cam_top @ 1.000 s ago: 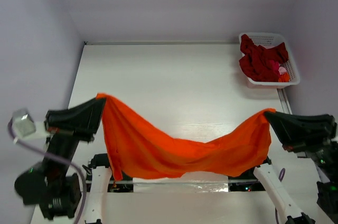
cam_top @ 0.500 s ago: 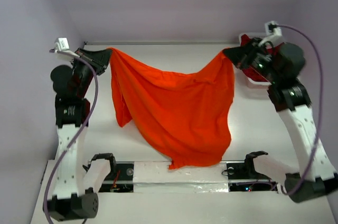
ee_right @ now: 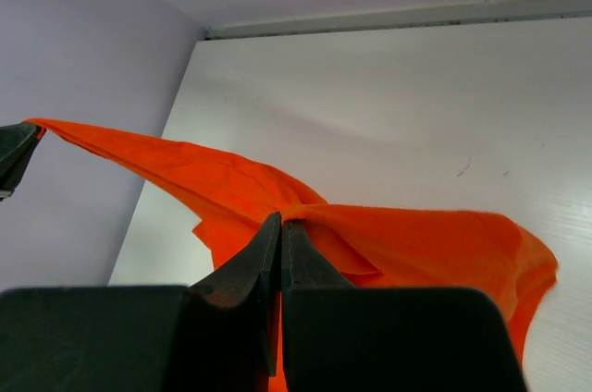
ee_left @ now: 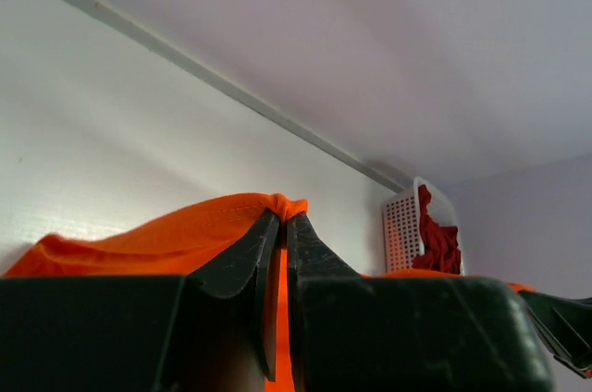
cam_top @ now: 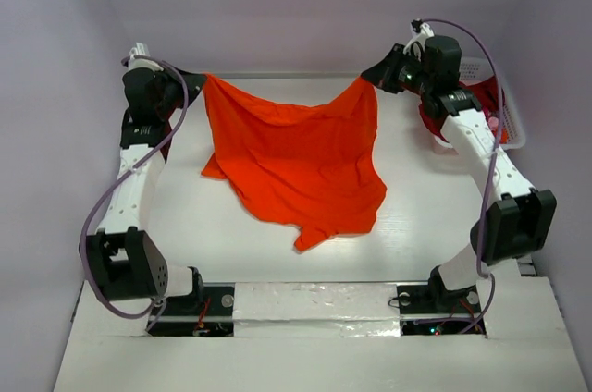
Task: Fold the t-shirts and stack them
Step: Flatten out the tshirt
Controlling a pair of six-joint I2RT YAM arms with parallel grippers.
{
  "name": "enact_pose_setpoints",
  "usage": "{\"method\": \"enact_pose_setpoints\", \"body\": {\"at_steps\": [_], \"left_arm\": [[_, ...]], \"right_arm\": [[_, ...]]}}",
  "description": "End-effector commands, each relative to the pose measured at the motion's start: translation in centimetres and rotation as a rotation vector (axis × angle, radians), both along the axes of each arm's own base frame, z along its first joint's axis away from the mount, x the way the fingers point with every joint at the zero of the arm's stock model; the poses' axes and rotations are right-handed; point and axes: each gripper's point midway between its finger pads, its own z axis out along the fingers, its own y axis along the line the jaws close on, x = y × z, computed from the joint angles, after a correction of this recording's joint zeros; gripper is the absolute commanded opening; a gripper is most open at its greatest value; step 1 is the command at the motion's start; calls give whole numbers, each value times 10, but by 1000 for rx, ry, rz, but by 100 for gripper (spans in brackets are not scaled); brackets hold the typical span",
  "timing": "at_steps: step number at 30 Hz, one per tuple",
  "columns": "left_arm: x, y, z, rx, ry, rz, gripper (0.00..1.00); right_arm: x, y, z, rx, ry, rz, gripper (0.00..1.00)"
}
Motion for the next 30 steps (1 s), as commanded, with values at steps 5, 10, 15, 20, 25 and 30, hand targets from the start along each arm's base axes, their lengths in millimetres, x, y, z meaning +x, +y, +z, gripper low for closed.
{"method": "enact_pose_setpoints", "body": {"at_steps": [5, 10, 15, 20, 25, 30], "left_arm": [[10, -3, 56, 1, -157, -35, 0], [-36, -16, 91, -23, -221, -91, 0], [-131, -33, 164, -4, -421, -160, 0], [-249, -54, 193, -1, -591, -253, 0], [-330, -60, 200, 5, -679, -255, 0], [-365, -66, 223, -3, -760, -284, 0]], "right_arm": [[10, 19, 61, 44, -139, 66, 0], [-39, 28, 78, -26, -161, 78, 0], [-124, 32, 124, -39, -281, 86, 0], [-247, -2, 171, 145, -465, 143, 0], [-315, -42, 176, 221, -580, 131, 0], [-327, -56, 182, 191, -592, 103, 0]]}}
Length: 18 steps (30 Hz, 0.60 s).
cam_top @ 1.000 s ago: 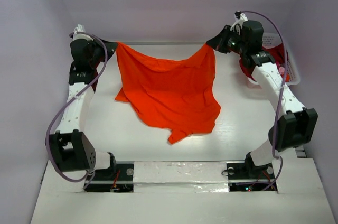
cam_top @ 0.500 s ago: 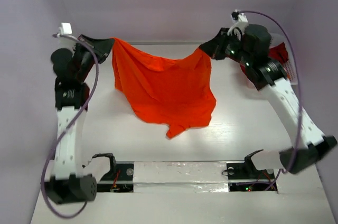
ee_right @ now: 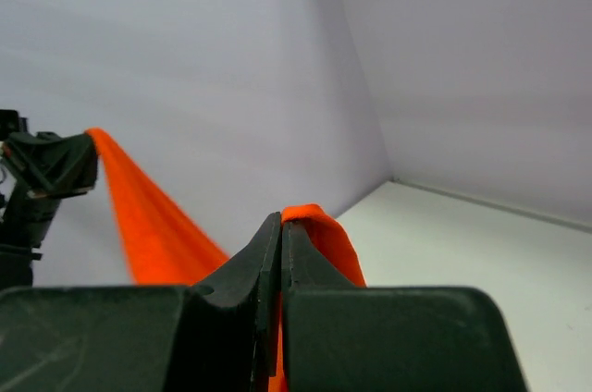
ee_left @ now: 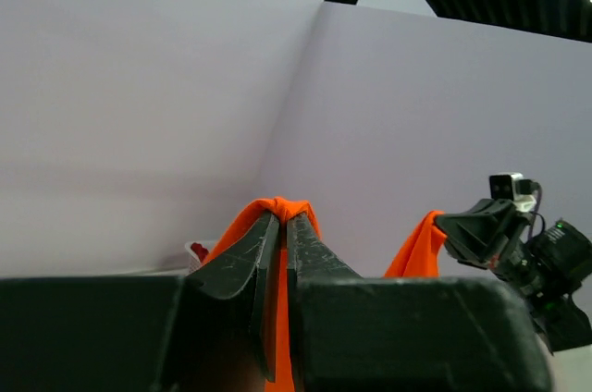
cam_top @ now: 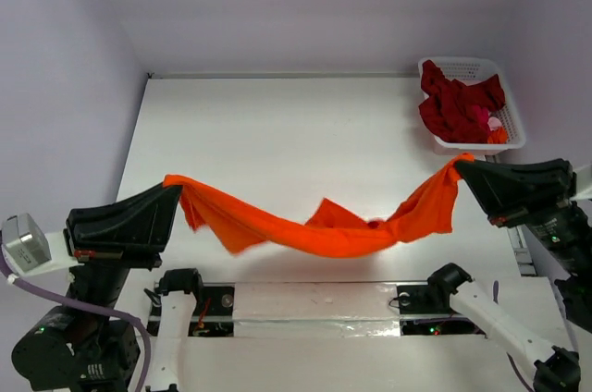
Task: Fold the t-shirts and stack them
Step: Flatten out the tshirt
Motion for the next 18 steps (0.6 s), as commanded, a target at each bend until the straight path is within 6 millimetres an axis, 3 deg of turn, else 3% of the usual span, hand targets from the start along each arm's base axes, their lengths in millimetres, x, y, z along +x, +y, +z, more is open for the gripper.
{"method": "enact_pose_setpoints", "body": {"at_steps": [1, 4, 6, 7, 8, 10, 11, 13, 14, 16, 17, 18], "left_arm": [[25, -1, -8, -25, 96, -30, 0], [41, 1, -5, -35, 81, -33, 0], [76, 7, -12, -35, 144, -2, 0], [87, 11, -11, -32, 129, 26, 0], [120, 15, -25, -35, 190, 44, 0], [155, 24, -36, -45, 225, 89, 0], [192, 30, -59, -39, 299, 114, 0], [229, 40, -74, -42, 338, 166, 0], [263, 45, -93, -37, 412, 186, 0], [296, 53, -109, -19, 462, 222, 0], [321, 54, -125, -13, 514, 217, 0], [334, 66, -133, -32, 537, 235, 0]], "right_arm": [[33, 11, -20, -71, 112, -42, 0], [50, 11, -12, -92, 106, -100, 0], [69, 13, -11, -110, 125, -149, 0], [91, 21, -14, -143, 144, -173, 0], [104, 24, -16, -153, 156, -199, 0], [130, 34, -23, -181, 177, -227, 0], [154, 47, -31, -197, 197, -234, 0], [178, 61, -33, -195, 194, -239, 0], [207, 76, -54, -234, 248, -245, 0], [234, 92, -60, -250, 275, -248, 0], [267, 108, -89, -301, 341, -251, 0], [280, 113, -85, -300, 345, -252, 0]]}}
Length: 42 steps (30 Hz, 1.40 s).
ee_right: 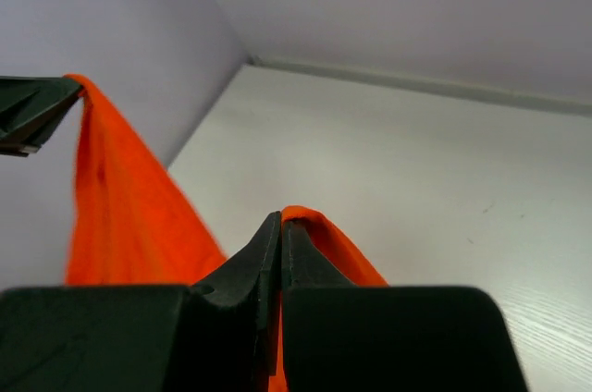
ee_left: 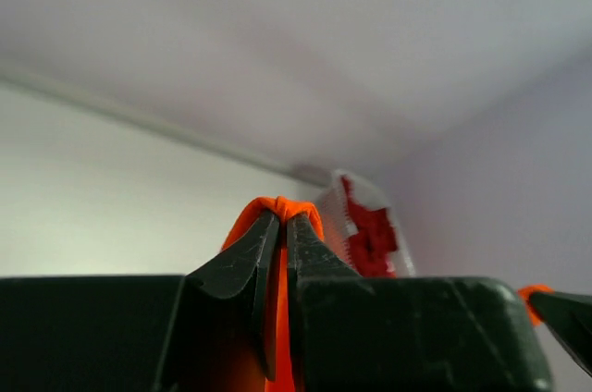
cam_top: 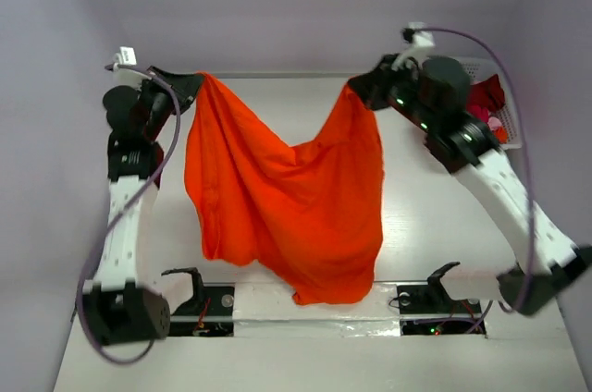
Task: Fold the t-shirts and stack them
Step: Flatten out the tshirt
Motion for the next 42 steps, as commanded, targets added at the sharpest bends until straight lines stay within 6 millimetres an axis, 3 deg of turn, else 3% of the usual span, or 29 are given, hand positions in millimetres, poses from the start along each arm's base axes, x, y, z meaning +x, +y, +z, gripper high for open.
{"method": "enact_pose_setpoints", "body": {"at_steps": [1, 2, 3, 4, 8, 10, 11, 13, 15, 16, 17, 19, 20, 21, 22, 23, 24, 25, 26, 27, 28, 29, 30, 31, 32, 35, 38, 39, 42], "left_arm": [[40, 23, -3, 18, -33, 49, 0], [58, 29, -25, -4, 22, 52, 0], [66, 34, -33, -12, 42, 65, 0], [74, 40, -42, -11, 63, 93, 0], [119, 51, -91, -1, 207, 116, 0], [128, 49, -98, -8, 230, 97, 0], [133, 47, -101, -30, 242, 82, 0], [133, 41, -88, -51, 213, 44, 0], [125, 26, -69, -49, 190, 7, 0], [125, 26, -67, -45, 191, 2, 0], [116, 20, -53, -37, 161, -10, 0], [99, 12, -38, -37, 125, -53, 0], [80, 6, -22, -32, 85, -79, 0], [67, 1, -12, -31, 59, -104, 0], [50, -10, -1, -23, 24, -153, 0], [19, -16, 20, -9, -42, -174, 0], [1, -21, 31, 3, -81, -197, 0], [-19, -28, 39, 18, -111, -235, 0], [-57, -34, 63, 45, -203, -249, 0], [-75, -37, 67, 58, -235, -257, 0], [-93, -41, 70, 69, -249, -270, 0], [-125, -45, 78, 94, -291, -275, 0], [-141, -48, 84, 114, -332, -281, 0], [-155, -52, 81, 123, -341, -307, 0], [-179, -57, 80, 111, -370, -330, 0], [-219, -67, 79, 95, -417, -389, 0], [-251, -75, 90, 60, -446, -447, 0], [-264, -78, 102, 75, -480, -452, 0], [-272, -75, 119, 92, -500, -410, 0]], "right_arm": [[65, 14, -1, 3, -6, -54, 0], [77, 19, -11, 4, 23, -28, 0], [105, 27, -44, -15, 100, -30, 0], [117, 28, -48, 7, 129, -31, 0], [167, 23, -94, 6, 273, -16, 0], [185, 28, -115, -7, 331, -2, 0], [188, 24, -101, -5, 323, -4, 0], [186, 25, -101, -23, 350, 8, 0], [175, 23, -75, -17, 326, 22, 0], [174, 23, -72, -15, 320, 25, 0], [159, 20, -52, -4, 291, 37, 0], [143, 14, -42, 2, 266, 39, 0], [128, 17, -35, 4, 245, 61, 0], [103, 10, -23, 10, 218, 72, 0], [84, 17, -11, 14, 173, 111, 0], [65, 19, -3, 20, 146, 144, 0], [27, 9, 31, 45, 46, 163, 0], [10, 9, 17, 39, 56, 188, 0], [-10, 7, 31, 62, -9, 217, 0], [-33, 4, 39, 80, -49, 254, 0], [-78, -12, 65, 122, -144, 278, 0], [-120, -23, 72, 156, -216, 321, 0], [-115, -19, 60, 149, -195, 330, 0], [-156, -35, 75, 180, -281, 342, 0], [-169, -39, 65, 180, -287, 355, 0], [-222, -64, 68, 202, -377, 344, 0], [-247, -77, 72, 212, -406, 328, 0], [-254, -80, 81, 217, -422, 329, 0], [-247, -73, 84, 195, -393, 351, 0]]}}
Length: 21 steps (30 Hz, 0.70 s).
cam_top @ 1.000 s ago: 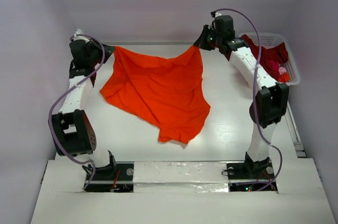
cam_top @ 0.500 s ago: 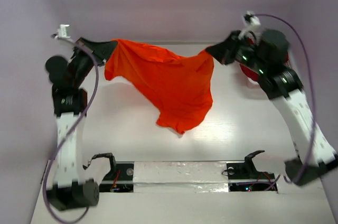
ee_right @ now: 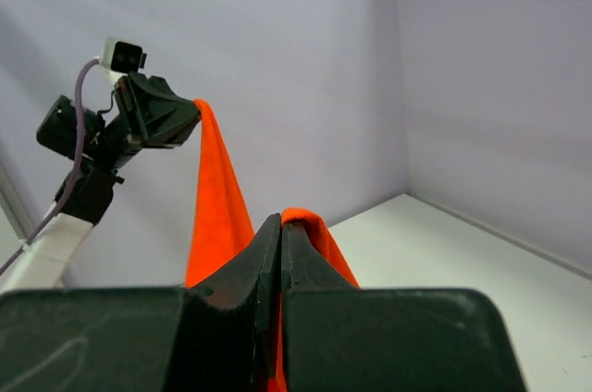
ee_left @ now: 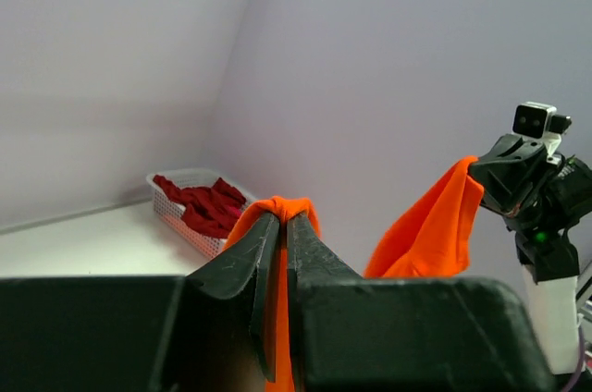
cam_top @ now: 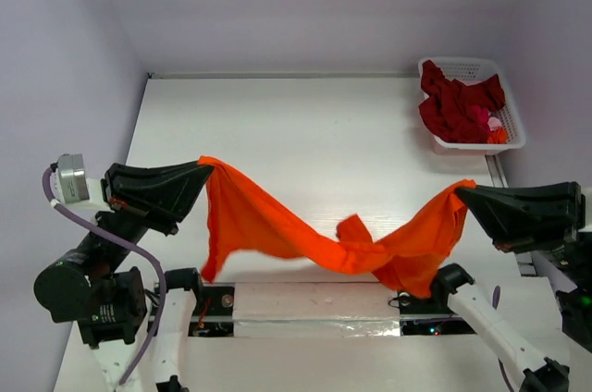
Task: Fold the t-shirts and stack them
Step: Flatten out the tshirt
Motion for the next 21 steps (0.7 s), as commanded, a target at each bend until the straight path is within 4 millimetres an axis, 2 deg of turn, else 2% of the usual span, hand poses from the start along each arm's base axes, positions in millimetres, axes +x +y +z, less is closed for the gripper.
{"method": "enact_pose_setpoints", "body": {"at_steps": [1, 2, 4, 6, 7, 8, 9, 10, 11, 13, 14, 16, 17, 18, 19, 20, 21], "left_arm": [[-6, 1, 20, -9, -16, 7, 0], [9, 4, 19, -16, 11, 20, 0], [38, 10, 14, -21, 33, 56, 0], [92, 19, -9, -34, 140, 85, 0], [110, 23, -13, -40, 149, 104, 0], [141, 29, -27, -40, 204, 121, 0], [161, 32, -41, -43, 244, 135, 0], [176, 37, -44, -52, 249, 161, 0], [204, 43, -59, -48, 299, 183, 0], [234, 52, -71, -53, 341, 229, 0], [260, 56, -89, -51, 401, 241, 0], [285, 62, -98, -49, 417, 263, 0], [307, 63, -118, -48, 470, 261, 0], [317, 64, -127, -55, 495, 256, 0], [326, 66, -131, -65, 494, 262, 0], [340, 67, -147, -72, 528, 260, 0], [345, 68, -156, -79, 544, 257, 0]], "right_arm": [[29, 13, -7, -51, 93, 3, 0], [34, 14, -4, -46, 83, -6, 0], [59, 18, -4, -50, 111, -48, 0], [87, 23, -6, -58, 137, -85, 0], [114, 32, -13, -81, 167, -105, 0], [132, 37, -19, -93, 195, -122, 0], [149, 39, -24, -99, 218, -151, 0], [176, 47, -33, -111, 252, -167, 0], [193, 51, -41, -109, 280, -188, 0], [222, 59, -52, -117, 316, -209, 0], [252, 69, -75, -155, 384, -225, 0], [282, 74, -83, -184, 413, -271, 0], [296, 77, -95, -208, 446, -287, 0], [321, 85, -111, -237, 491, -303, 0], [331, 89, -120, -253, 516, -304, 0], [341, 94, -130, -264, 539, -300, 0], [359, 96, -151, -282, 581, -311, 0]]}}
